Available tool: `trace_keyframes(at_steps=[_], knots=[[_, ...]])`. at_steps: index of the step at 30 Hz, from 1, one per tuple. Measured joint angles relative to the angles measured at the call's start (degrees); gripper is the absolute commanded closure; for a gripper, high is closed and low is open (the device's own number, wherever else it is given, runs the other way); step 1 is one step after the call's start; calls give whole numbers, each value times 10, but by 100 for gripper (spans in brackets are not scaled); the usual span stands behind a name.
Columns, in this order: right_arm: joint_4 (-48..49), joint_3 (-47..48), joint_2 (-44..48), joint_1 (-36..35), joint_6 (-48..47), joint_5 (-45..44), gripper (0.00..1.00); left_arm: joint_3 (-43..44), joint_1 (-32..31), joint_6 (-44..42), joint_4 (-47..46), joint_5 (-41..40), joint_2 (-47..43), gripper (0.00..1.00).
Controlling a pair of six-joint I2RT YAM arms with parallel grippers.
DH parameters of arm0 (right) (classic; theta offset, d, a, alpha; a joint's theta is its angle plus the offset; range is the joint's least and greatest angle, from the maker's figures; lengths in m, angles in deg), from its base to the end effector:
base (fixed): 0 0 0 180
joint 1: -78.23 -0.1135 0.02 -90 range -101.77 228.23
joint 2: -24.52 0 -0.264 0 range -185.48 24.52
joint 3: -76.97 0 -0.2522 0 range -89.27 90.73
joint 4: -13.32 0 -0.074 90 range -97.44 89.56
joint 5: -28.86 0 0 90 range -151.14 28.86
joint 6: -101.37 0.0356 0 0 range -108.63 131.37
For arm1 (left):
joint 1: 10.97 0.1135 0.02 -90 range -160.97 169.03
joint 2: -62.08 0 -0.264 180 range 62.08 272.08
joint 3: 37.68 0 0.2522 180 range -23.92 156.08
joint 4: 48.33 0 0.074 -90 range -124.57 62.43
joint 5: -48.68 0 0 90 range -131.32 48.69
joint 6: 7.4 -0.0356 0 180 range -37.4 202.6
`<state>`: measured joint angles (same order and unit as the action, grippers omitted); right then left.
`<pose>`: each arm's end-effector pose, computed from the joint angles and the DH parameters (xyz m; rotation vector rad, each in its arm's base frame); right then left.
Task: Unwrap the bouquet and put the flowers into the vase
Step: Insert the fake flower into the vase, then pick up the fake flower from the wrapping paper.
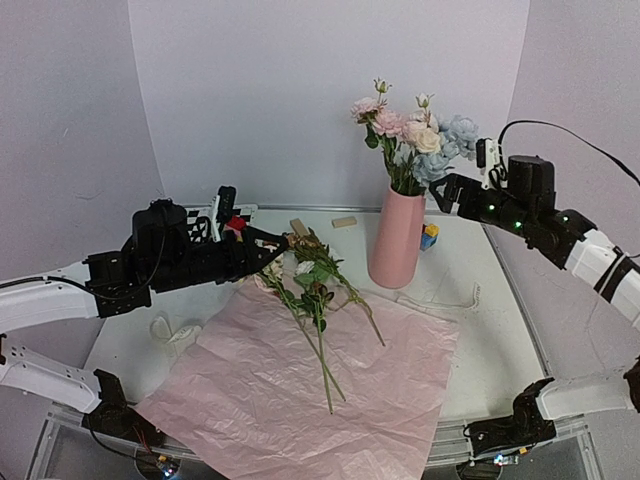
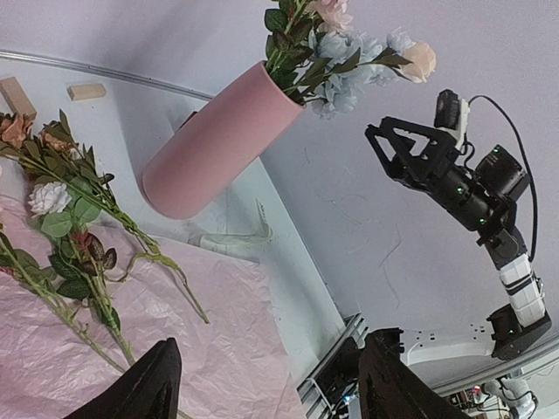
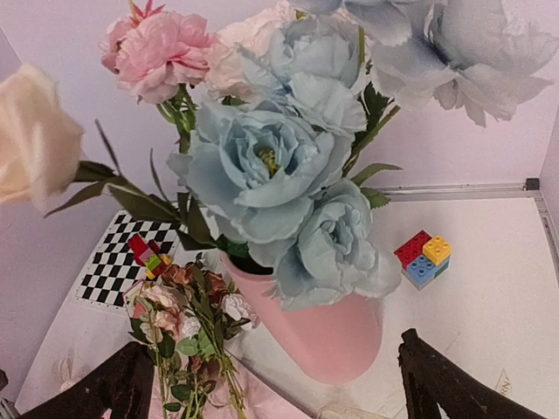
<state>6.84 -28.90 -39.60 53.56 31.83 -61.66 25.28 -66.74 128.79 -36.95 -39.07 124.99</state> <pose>0.2387 0.1093 0.4016 -0.0492 1.5407 0.6227 0.1448 -0.2153 0.3272 0.1959 1.9585 -1.2774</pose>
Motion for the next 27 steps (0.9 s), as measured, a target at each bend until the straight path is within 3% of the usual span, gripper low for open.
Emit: trace_keyframes(at_steps=[4,8,15,20,27], knots=[[-14,-15,43,0,-5,22,6,-2,0,-6,0,-5,4,25],[-18,-45,66,0,4,70,26,-2,0,-14,1,-6,26,23],[-25,-126,54,0,32,165,44,-1,-2,-9,31,-20,99,26],[-14,-184,54,-3,51,189,52,-2,-2,16,50,-52,130,26],[48,-239,23,-43,76,194,54,-2,-2,38,55,-85,149,27]])
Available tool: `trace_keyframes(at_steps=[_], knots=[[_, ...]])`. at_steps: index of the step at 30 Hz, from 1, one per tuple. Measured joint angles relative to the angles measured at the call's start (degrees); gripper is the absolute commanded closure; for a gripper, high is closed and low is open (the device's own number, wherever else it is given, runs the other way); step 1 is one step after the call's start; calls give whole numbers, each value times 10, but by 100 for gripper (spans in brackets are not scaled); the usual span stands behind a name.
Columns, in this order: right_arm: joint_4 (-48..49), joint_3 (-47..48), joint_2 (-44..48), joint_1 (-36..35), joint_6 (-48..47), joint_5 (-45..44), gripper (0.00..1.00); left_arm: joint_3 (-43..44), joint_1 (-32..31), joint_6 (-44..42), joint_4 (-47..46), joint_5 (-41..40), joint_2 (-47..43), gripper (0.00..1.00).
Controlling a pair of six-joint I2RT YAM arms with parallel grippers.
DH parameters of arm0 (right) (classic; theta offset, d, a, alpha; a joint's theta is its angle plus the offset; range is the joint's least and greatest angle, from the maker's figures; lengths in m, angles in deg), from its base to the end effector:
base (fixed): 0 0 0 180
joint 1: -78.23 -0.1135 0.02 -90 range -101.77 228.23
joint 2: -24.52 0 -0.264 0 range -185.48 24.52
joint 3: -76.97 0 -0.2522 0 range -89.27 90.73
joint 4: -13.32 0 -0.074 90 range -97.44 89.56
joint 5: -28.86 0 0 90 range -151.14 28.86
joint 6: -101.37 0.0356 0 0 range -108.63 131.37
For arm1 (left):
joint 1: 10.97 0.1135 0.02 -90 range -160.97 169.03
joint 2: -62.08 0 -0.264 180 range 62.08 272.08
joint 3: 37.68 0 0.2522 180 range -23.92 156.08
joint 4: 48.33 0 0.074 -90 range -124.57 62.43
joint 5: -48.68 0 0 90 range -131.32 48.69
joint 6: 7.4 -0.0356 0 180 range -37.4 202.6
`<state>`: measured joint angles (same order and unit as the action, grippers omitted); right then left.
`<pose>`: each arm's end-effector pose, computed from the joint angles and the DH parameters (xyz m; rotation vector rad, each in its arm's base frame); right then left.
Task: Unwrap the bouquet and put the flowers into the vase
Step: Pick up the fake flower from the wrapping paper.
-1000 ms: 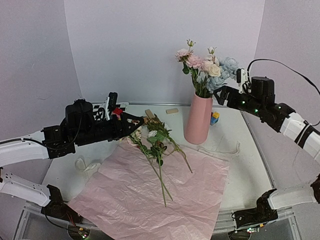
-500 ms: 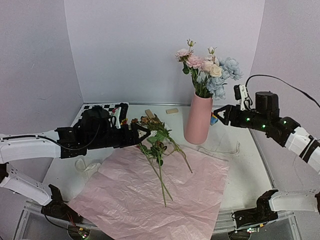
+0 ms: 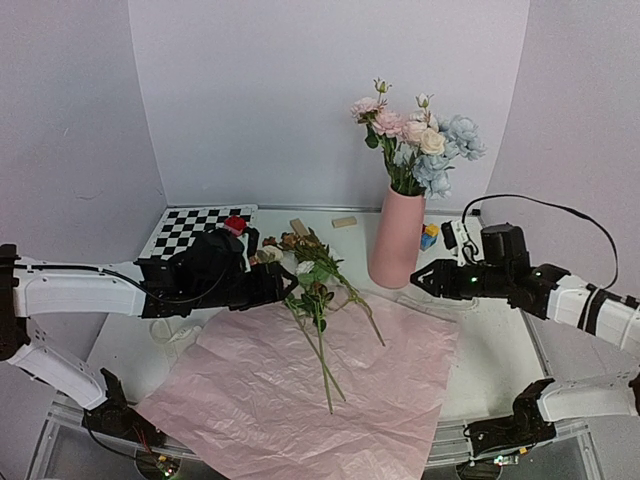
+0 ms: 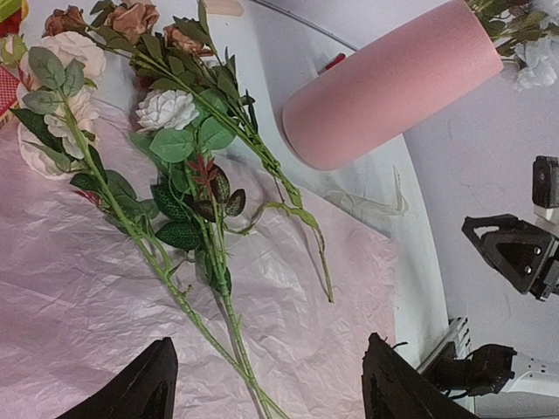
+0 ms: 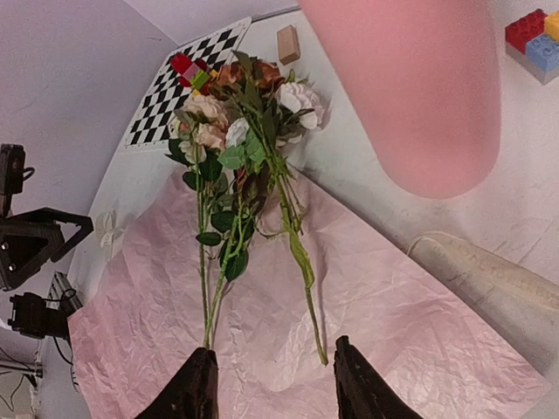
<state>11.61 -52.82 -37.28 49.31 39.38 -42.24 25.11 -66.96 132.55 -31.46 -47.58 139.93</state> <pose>0.2107 0.1296 0.2707 -0.2639 1.8881 0.9893 0.1715 -0.2472 0.2482 0.0511 2.2839 -0.9367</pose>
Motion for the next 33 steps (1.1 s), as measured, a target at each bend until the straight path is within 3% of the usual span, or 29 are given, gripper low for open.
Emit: trace_keyframes(at_steps=[9,26,33], knots=[[86,-12,-164,-118,12,-44,60,0,0,6,5,-15,13,27],[146,81,-349,-149,-11,-165,69,-4,0,9,12,-15,-1,26],[150,94,-374,-163,-19,-231,63,-5,0,7,14,-15,-2,26]])
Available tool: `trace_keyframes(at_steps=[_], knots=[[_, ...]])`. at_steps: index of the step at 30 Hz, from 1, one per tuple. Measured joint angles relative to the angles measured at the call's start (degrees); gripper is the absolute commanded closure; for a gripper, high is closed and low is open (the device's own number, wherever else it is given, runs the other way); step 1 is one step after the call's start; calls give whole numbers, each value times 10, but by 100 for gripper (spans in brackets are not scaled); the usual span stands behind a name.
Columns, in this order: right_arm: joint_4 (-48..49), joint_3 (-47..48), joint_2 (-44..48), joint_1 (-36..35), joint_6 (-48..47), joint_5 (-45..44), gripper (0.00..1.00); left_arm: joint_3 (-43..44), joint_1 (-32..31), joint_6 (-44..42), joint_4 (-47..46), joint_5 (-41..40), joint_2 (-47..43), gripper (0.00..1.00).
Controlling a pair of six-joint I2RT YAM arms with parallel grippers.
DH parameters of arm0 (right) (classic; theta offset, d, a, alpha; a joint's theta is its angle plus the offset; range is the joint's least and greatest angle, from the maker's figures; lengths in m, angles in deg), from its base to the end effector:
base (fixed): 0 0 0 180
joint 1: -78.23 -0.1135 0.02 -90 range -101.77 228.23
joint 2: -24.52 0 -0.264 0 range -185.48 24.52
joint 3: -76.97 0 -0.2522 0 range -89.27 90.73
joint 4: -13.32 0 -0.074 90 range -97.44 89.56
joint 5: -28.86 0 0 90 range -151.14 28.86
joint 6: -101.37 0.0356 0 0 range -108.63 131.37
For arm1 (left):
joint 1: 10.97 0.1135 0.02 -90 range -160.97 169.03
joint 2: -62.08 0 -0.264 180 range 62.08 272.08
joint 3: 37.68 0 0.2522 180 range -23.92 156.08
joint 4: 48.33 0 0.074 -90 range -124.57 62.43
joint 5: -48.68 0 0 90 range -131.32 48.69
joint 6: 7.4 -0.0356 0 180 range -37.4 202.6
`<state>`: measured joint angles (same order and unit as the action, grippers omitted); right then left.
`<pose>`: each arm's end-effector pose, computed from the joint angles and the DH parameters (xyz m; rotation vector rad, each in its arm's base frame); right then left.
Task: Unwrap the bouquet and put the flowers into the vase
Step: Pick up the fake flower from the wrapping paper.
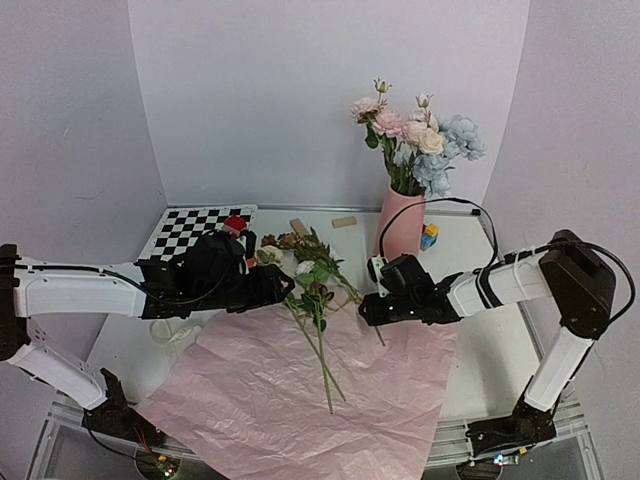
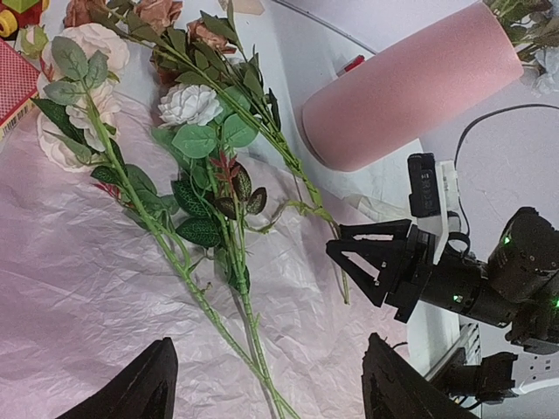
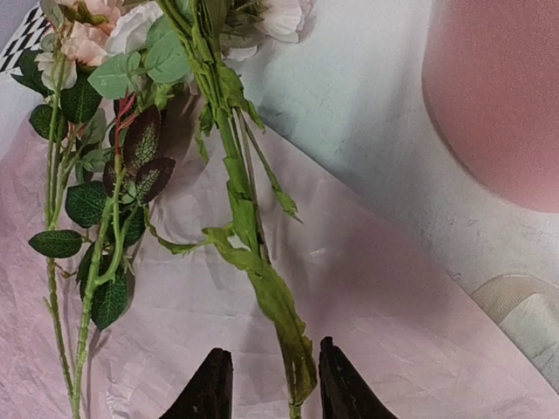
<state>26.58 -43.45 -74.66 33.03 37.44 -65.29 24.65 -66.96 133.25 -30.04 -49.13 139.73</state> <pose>0.2517 0.2498 0.1648 -0.3028 2.0815 0.6986 0.1706 -0.2441 0.2443 0.0231 2.3016 -0.8951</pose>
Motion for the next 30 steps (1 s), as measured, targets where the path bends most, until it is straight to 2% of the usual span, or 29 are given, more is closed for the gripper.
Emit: trace_keyframes(at_steps=[6,10,14,17,22,27,29,30], knots=[[0,0,-1,-7,1,-23,57,0,0,-8,0,-8,0,26],[0,0,-1,-9,3,-31,48,0,0,-11,0,-18,0,26],[-5,8,-5,-9,4,-35,48,0,0,-12,0,-31,-2,26],[-4,27,-23,-9,3,-37,52,0,0,-12,1,-39,-10,26],[-5,35,-45,-9,1,-42,64,0,0,-11,1,-45,-29,26],[-7,40,-59,-9,-5,-40,91,0,0,-7,1,-45,-46,26],[-9,43,-59,-9,-5,-37,99,0,0,-4,1,-45,-47,26],[-9,45,-59,-9,-8,-37,100,0,0,-1,1,-45,-47,26]])
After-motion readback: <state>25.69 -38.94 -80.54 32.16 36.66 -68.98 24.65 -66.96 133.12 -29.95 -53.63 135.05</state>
